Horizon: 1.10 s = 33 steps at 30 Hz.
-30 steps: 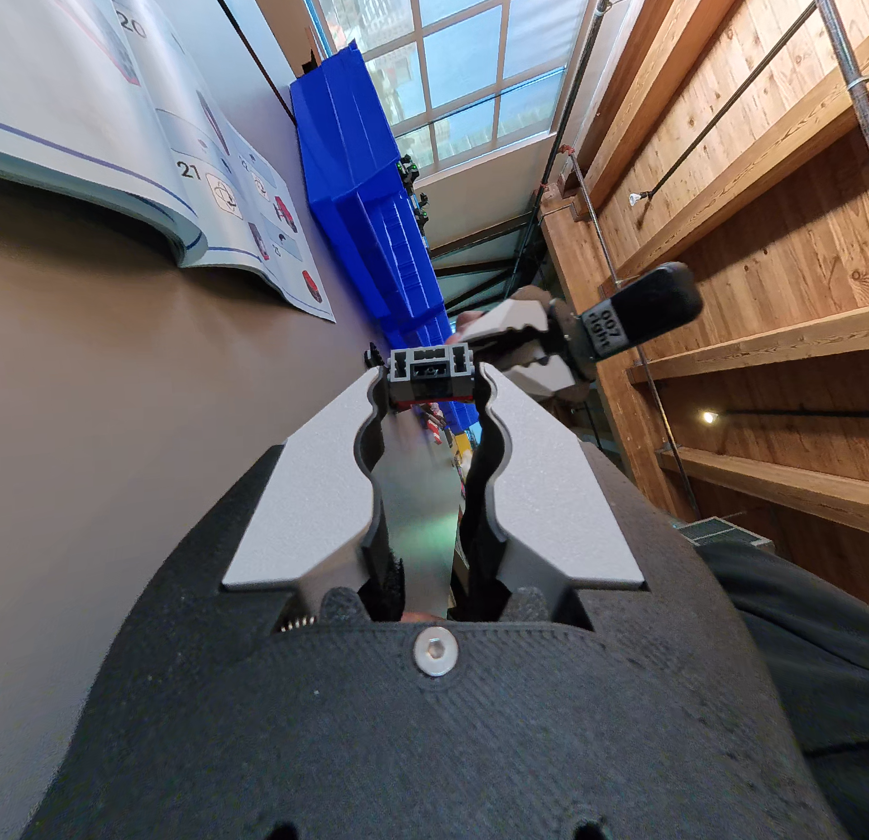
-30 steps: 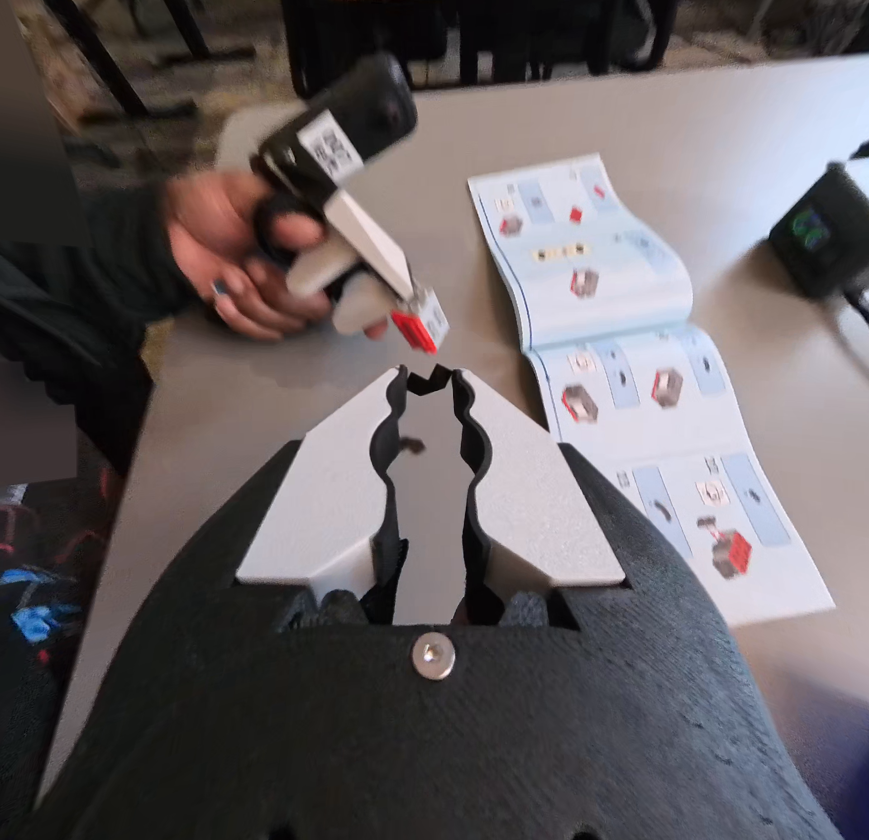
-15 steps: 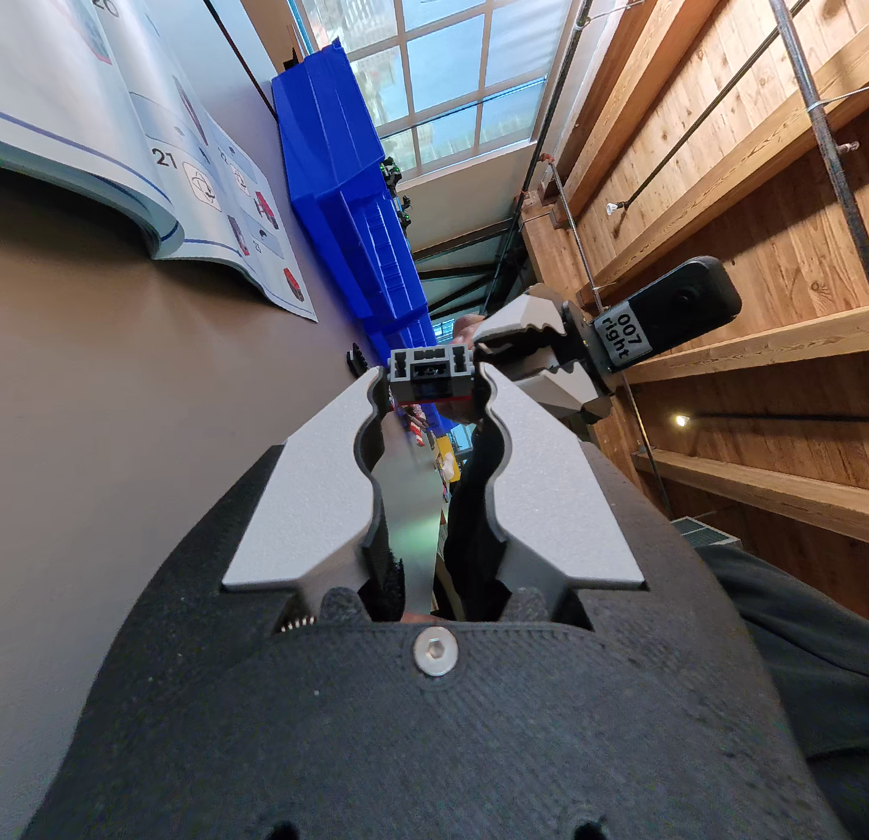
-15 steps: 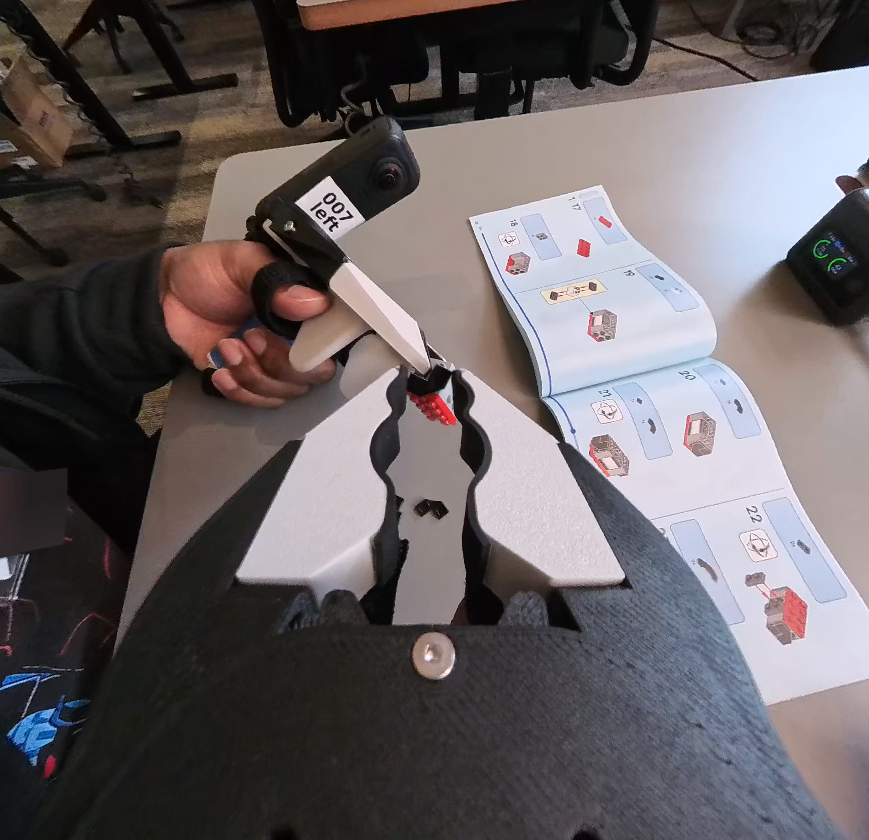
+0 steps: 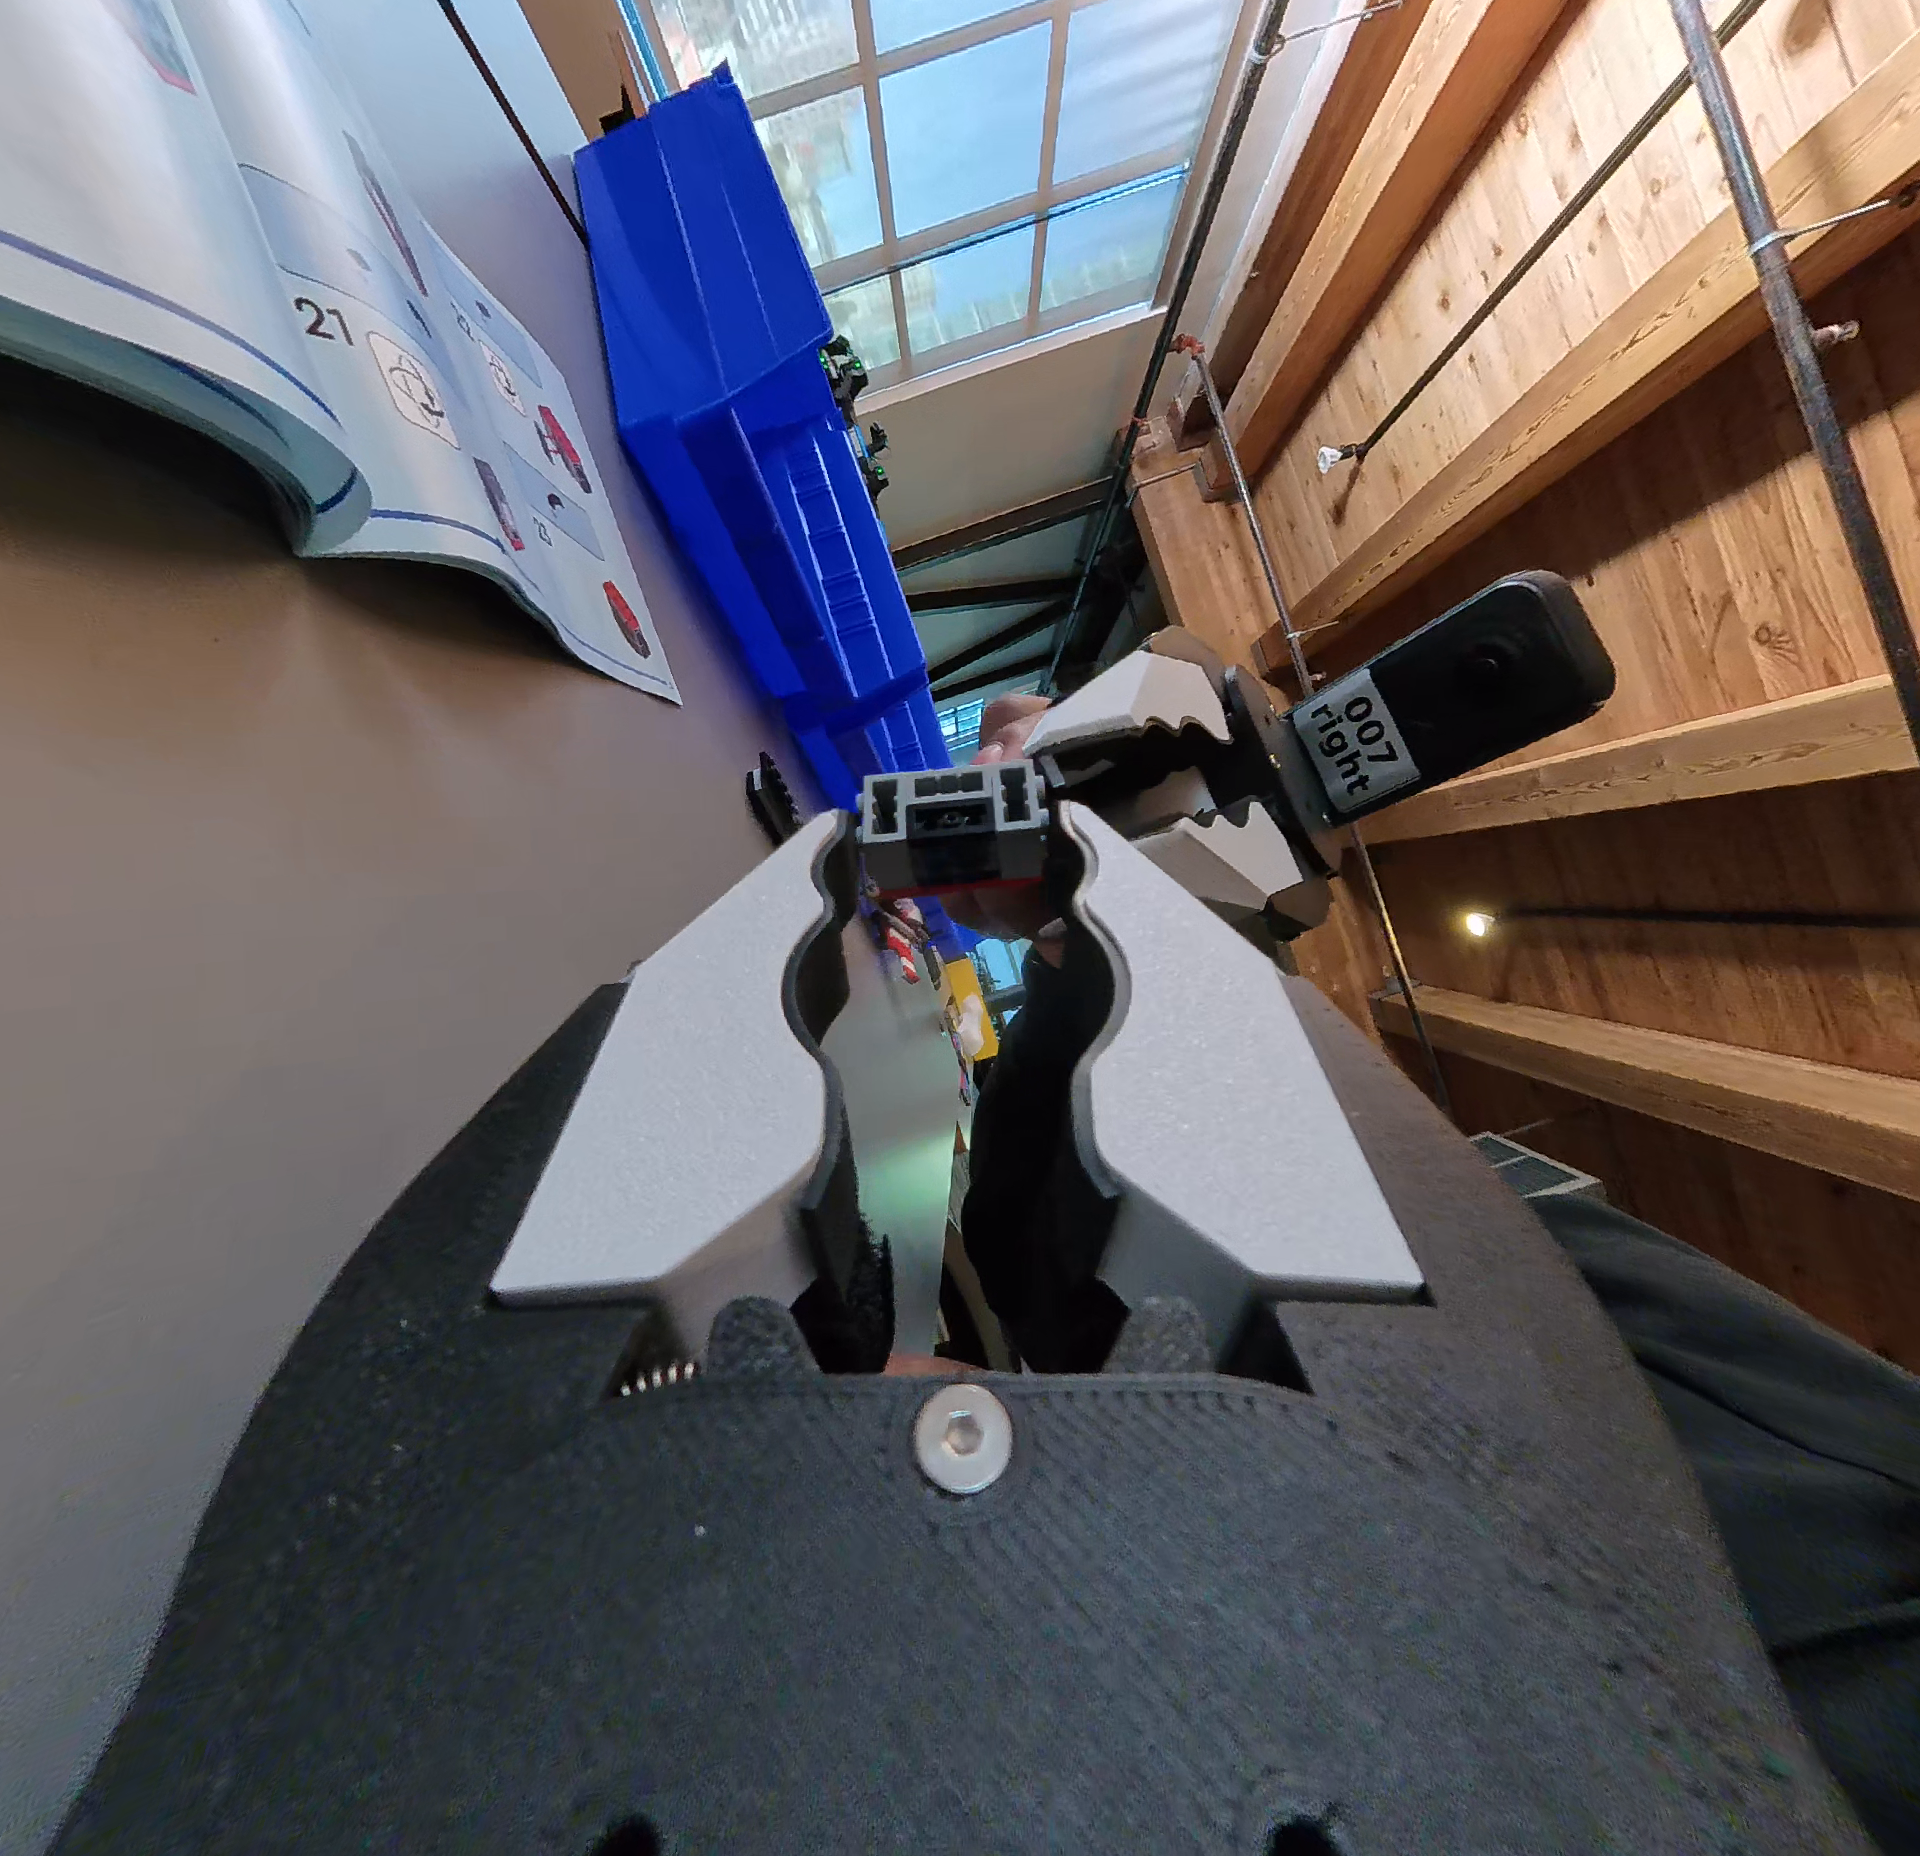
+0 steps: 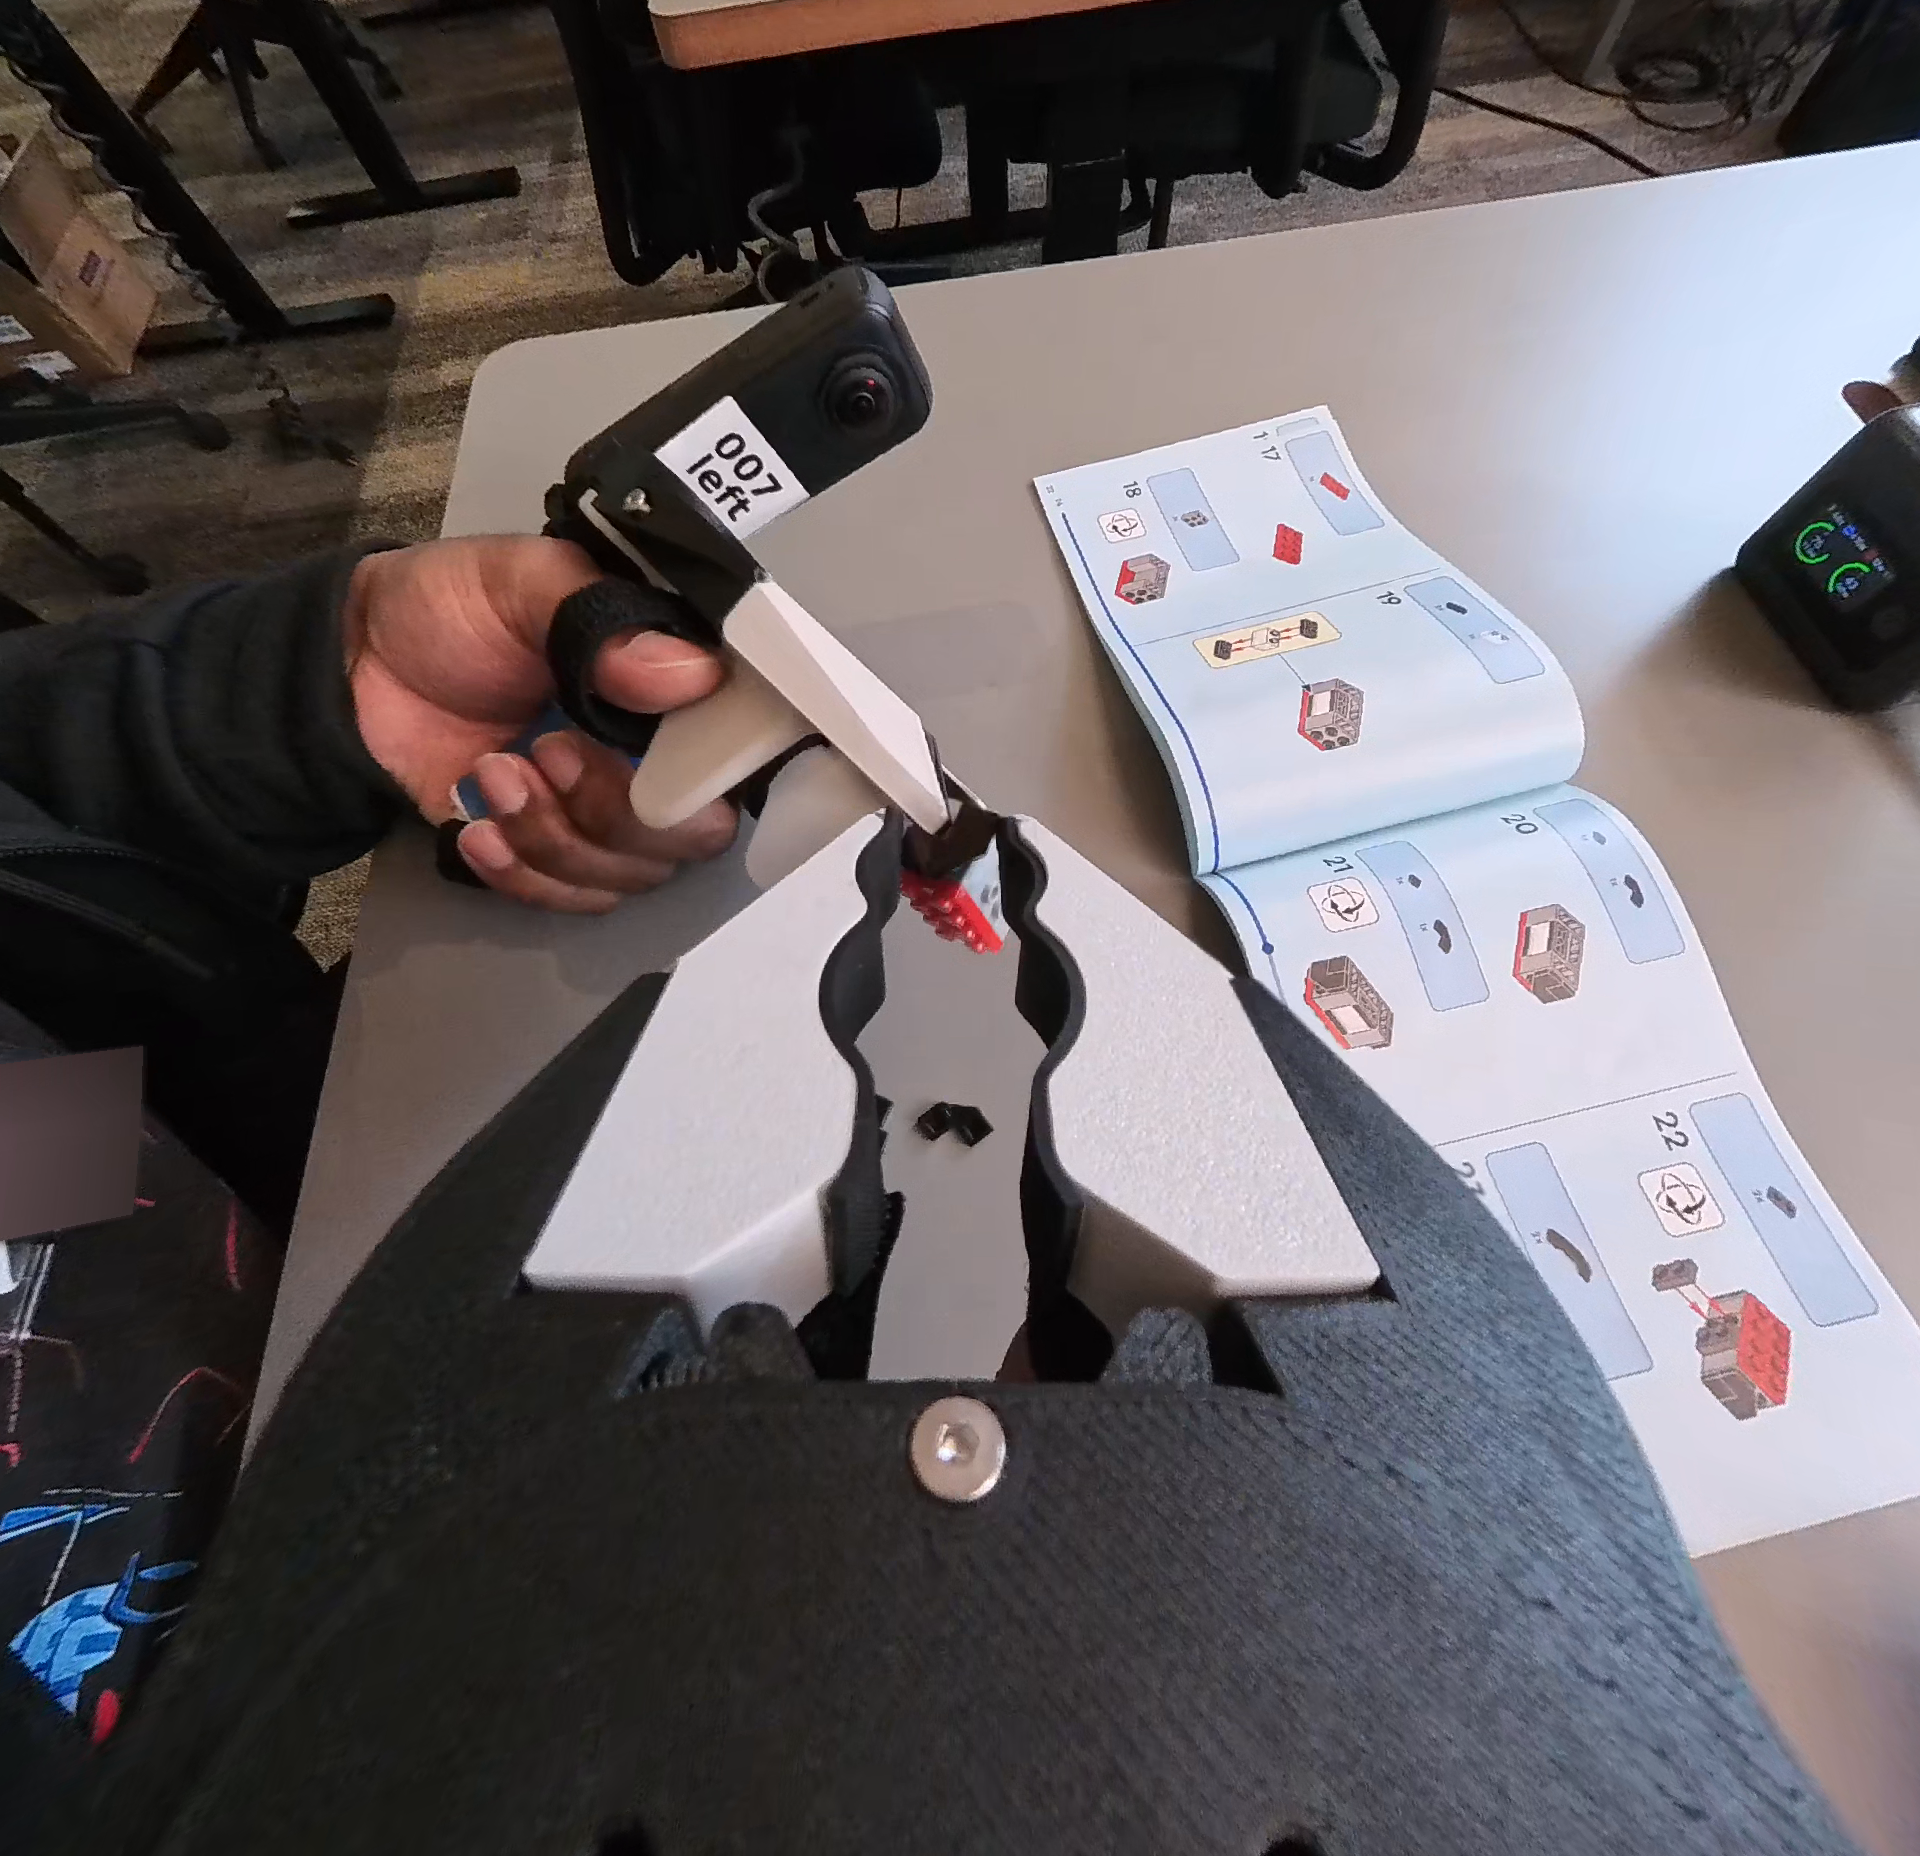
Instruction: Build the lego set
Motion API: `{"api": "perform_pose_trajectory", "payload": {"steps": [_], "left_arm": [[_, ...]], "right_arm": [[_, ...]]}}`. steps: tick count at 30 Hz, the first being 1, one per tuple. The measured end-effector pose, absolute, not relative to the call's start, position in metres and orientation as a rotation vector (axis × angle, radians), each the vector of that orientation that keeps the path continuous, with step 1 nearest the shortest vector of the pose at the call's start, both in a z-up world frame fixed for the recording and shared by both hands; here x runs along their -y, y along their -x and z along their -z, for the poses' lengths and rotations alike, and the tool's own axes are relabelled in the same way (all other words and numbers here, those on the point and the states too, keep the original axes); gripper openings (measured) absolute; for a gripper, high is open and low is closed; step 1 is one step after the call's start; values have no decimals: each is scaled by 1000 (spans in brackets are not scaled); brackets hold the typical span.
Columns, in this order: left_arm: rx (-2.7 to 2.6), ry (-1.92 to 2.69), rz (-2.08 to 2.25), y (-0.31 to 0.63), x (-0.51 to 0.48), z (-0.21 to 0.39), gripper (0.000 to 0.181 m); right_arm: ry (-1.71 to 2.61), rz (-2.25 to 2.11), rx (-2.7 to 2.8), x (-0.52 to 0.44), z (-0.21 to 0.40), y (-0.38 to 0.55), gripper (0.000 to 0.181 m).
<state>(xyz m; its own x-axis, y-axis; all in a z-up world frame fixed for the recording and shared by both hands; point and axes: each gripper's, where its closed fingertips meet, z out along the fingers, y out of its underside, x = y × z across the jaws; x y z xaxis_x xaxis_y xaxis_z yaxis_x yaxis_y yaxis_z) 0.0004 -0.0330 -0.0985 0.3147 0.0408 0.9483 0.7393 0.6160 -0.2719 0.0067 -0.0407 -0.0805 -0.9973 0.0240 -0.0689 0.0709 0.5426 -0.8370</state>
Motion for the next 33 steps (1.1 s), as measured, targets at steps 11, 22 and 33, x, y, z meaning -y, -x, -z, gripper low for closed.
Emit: {"api": "perform_pose_trajectory", "payload": {"steps": [11,22,33], "left_arm": [[1156,778,549,-1,34,94,36],[1156,766,552,0,35,93,36],[1176,758,565,1,34,96,36]], "right_arm": [[-89,1491,-2721,42,79,-8,16],[-134,1504,-2695,42,78,-8,18],[-156,1509,-2682,42,83,-5,19]]}}
